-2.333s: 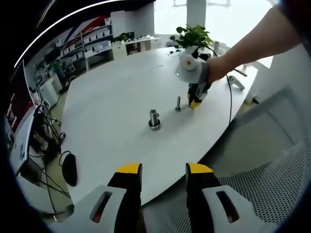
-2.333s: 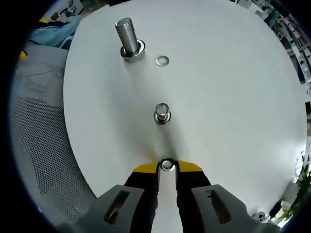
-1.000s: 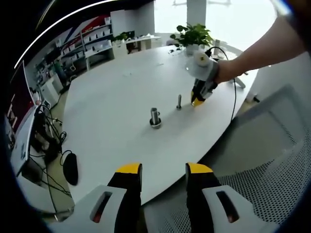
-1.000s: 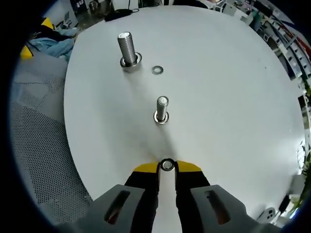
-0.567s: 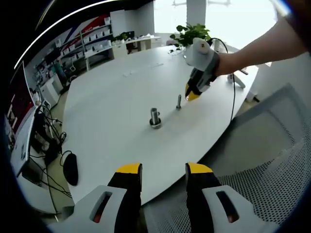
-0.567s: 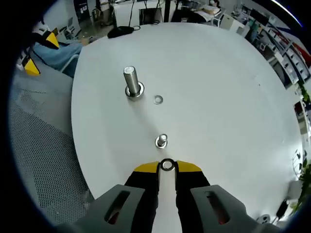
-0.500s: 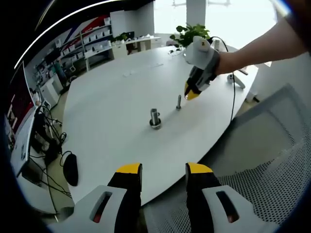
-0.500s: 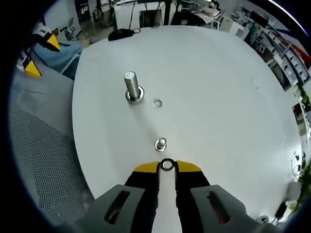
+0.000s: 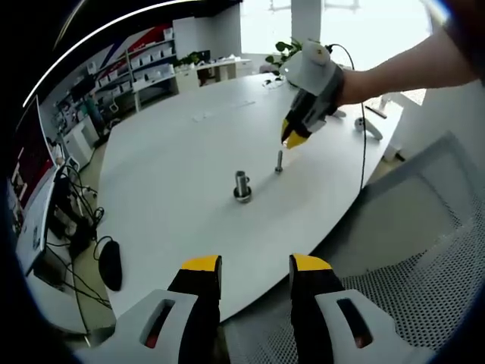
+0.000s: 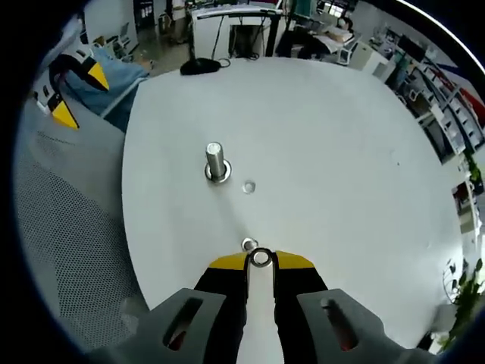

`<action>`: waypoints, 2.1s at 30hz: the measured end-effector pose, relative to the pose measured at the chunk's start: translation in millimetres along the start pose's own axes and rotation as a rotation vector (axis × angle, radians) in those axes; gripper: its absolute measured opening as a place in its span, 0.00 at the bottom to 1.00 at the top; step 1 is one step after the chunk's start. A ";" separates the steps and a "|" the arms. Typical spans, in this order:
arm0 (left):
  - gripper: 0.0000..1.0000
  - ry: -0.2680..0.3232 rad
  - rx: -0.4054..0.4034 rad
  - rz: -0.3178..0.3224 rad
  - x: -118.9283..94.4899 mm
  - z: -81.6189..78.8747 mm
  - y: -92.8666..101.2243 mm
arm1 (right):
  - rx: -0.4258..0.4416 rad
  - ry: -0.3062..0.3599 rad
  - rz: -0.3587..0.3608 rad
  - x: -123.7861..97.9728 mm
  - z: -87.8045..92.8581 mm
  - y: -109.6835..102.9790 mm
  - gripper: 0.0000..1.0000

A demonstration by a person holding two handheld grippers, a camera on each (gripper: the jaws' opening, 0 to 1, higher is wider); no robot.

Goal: Place the washer onto the threaded stud by aligning its center hole with the stud, sliding it down to the base, and recovering from edge contact or off-axis alignment until the washer reaches the visible bottom stop.

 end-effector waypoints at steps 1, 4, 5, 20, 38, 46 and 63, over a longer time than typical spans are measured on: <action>0.34 0.000 0.000 0.000 0.0 -0.1 0.0 | 0.000 0.001 -0.003 0.9 -1.2 0.3 0.13; 0.34 0.000 0.000 0.000 0.1 0.0 -0.1 | -0.010 -0.002 -0.014 3.7 -4.6 -1.7 0.13; 0.34 0.000 0.000 0.000 0.1 0.0 -0.2 | -0.017 -0.006 -0.014 5.0 -4.6 -1.9 0.13; 0.34 0.002 -0.002 0.002 -0.2 -0.6 -0.9 | -0.050 -0.044 -0.041 16.7 -8.1 -2.2 0.13; 0.33 -0.009 -0.013 -0.008 0.0 1.4 -1.9 | -0.037 -0.143 -0.097 55.3 3.3 -1.9 0.13; 0.33 -0.007 -0.014 -0.008 0.5 0.9 -1.7 | -0.037 -0.174 -0.122 58.1 2.3 -4.7 0.15; 0.33 -0.010 -0.012 -0.007 1.9 -1.1 -1.1 | -0.028 -0.105 -0.090 50.5 -17.9 6.8 0.23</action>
Point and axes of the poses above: the point that each gripper's makers call its tool centre point, and the gripper's own axes: x roughly forward along the fingers, y roughly to its right, z roughly out of its underside, the point moved 10 cm from there along -x, roughly backward along the fingers, and after that the axes turned 5 degrees about -x, right-handed, at the moved point
